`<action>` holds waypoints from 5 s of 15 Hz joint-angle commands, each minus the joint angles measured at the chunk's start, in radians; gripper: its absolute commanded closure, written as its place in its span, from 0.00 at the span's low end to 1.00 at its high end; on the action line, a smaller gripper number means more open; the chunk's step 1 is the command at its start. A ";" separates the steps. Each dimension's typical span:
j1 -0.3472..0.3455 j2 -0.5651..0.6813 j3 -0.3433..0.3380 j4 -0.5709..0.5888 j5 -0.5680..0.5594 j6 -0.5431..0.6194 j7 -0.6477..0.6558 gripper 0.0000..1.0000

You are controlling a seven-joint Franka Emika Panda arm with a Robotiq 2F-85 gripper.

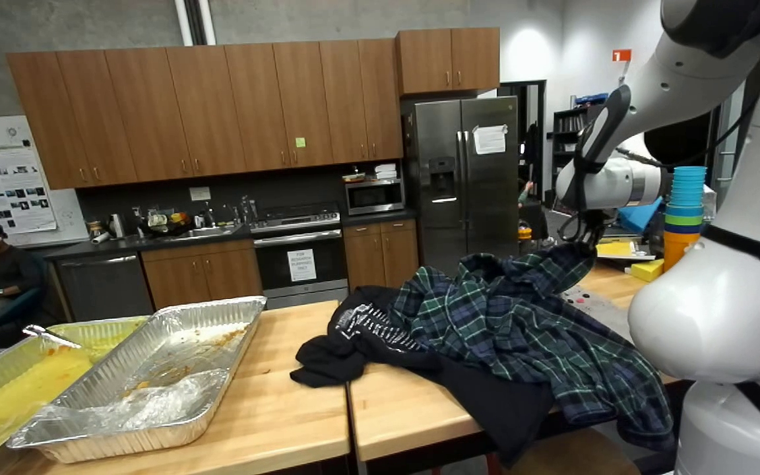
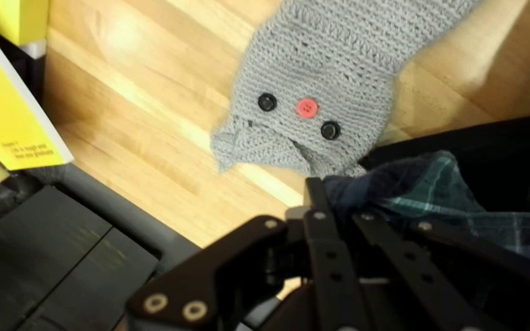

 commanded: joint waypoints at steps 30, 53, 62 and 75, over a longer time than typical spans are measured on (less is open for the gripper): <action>-0.124 0.054 -0.067 0.401 -0.296 -0.266 0.993 0.99; -0.095 -0.037 0.018 0.226 -0.338 -0.201 0.957 0.05; 0.076 -0.082 0.157 0.024 -0.344 -0.046 0.785 0.00; 0.336 -0.005 0.207 0.047 -0.196 -0.058 0.225 0.00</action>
